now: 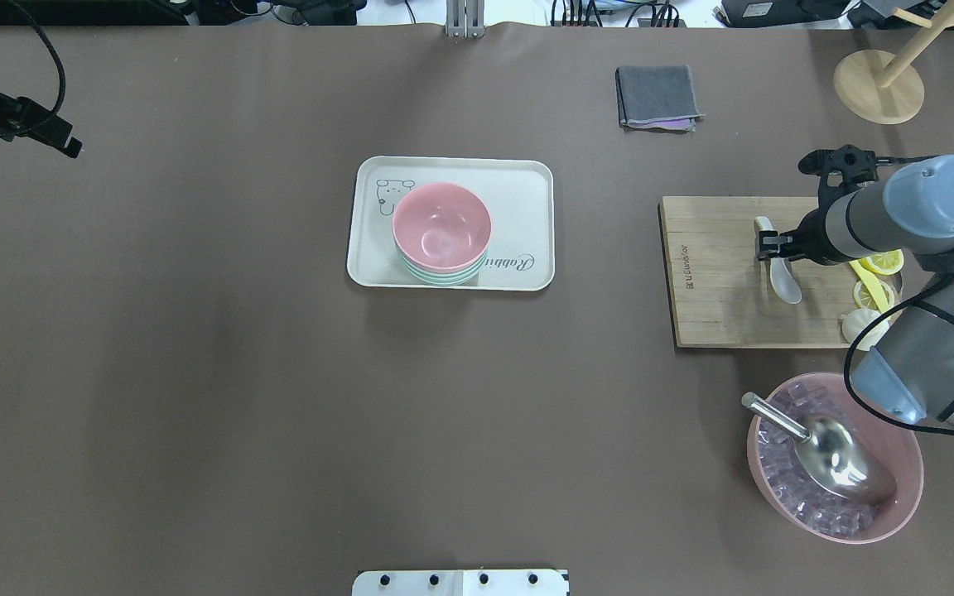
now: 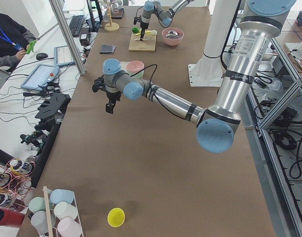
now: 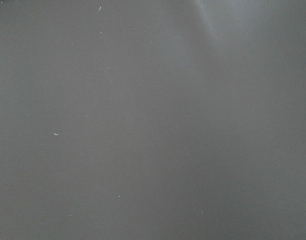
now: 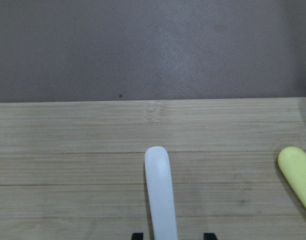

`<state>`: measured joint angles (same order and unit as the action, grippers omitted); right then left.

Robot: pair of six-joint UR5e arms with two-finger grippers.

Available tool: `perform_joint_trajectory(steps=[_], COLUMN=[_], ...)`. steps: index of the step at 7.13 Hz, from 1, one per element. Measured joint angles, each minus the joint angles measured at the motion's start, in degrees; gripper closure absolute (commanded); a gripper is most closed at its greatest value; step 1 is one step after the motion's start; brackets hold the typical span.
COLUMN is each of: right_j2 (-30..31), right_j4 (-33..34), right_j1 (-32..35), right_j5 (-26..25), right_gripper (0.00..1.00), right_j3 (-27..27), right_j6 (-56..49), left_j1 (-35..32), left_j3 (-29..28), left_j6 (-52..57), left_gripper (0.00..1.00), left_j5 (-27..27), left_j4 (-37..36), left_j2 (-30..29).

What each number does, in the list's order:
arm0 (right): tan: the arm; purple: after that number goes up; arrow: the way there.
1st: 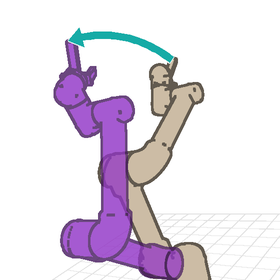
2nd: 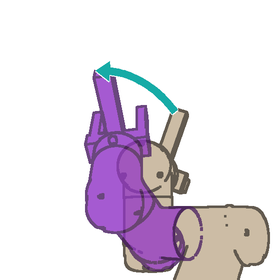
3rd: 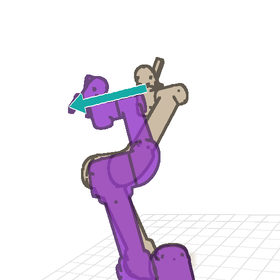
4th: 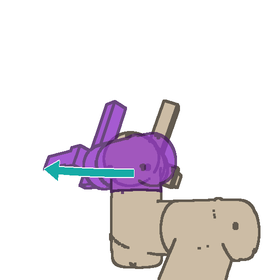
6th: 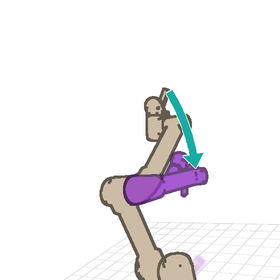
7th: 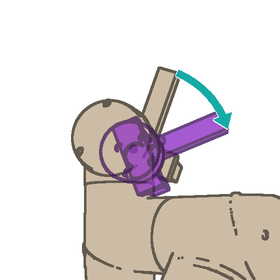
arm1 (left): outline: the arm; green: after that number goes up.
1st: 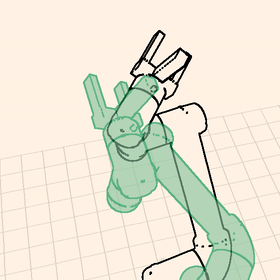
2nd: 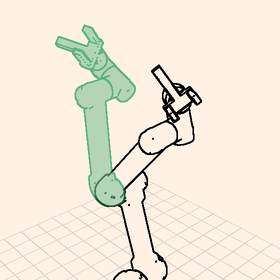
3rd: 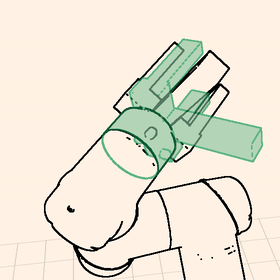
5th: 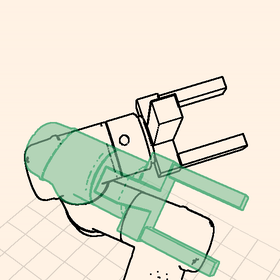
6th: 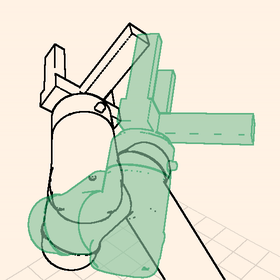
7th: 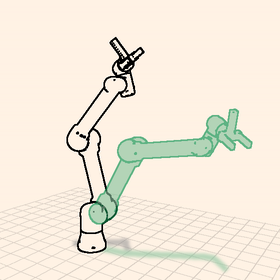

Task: Stack pink bowl on green and place spoon
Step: 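Grasp the white spoon on the cutting board with the right gripper, then lift the white spoon and carry it over the stacked pink bowl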

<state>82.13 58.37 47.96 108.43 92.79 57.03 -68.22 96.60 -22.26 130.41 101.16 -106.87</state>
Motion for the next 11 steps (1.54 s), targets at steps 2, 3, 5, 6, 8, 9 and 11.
perform_joint_trajectory(steps=[2, 3, 5, 6, 8, 9, 11], right_j2=[-0.1, -0.2, -3.0, -6.6, -15.6, -19.4, -26.9], right_j4=[-0.1, 0.0, 1.7, 4.9, 13.5, 16.5, 22.0], right_j1=[0.0, -0.1, 1.3, 2.4, 4.0, 4.2, 3.9], right_j5=[-0.1, 0.0, 0.2, 0.3, 0.4, 0.4, 0.2], right_gripper=[1.0, 1.0, 1.0, 1.0, 1.0, 1.0, 1.0], right_j3=[0.0, 0.1, 0.3, 0.4, 0.5, 0.6, 0.3], right_j6=[0.2, 0.3, 1.5, 4.2, 11.6, 15.7, 23.6], left_j1=[0.0, 0.1, -0.4, -1.7, -7.5, -11.9, -20.1], left_j3=[0.0, -0.1, -0.3, -0.8, -2.9, -5.0, -11.8], left_j6=[-0.3, -0.4, -0.1, 1.4, 13.1, 22.2, 40.2], left_gripper=[0.02, 0.02, 0.02, 0.02, 0.02, 0.02, 0.02], left_j5=[0.0, 0.0, 0.0, 0.2, 0.5, 0.5, 0.6], left_j4=[0.0, 0.0, -0.1, -0.3, -4.5, -7.6, -9.8], left_j2=[0.0, -0.1, -0.2, -0.1, -0.1, -0.1, 0.0])
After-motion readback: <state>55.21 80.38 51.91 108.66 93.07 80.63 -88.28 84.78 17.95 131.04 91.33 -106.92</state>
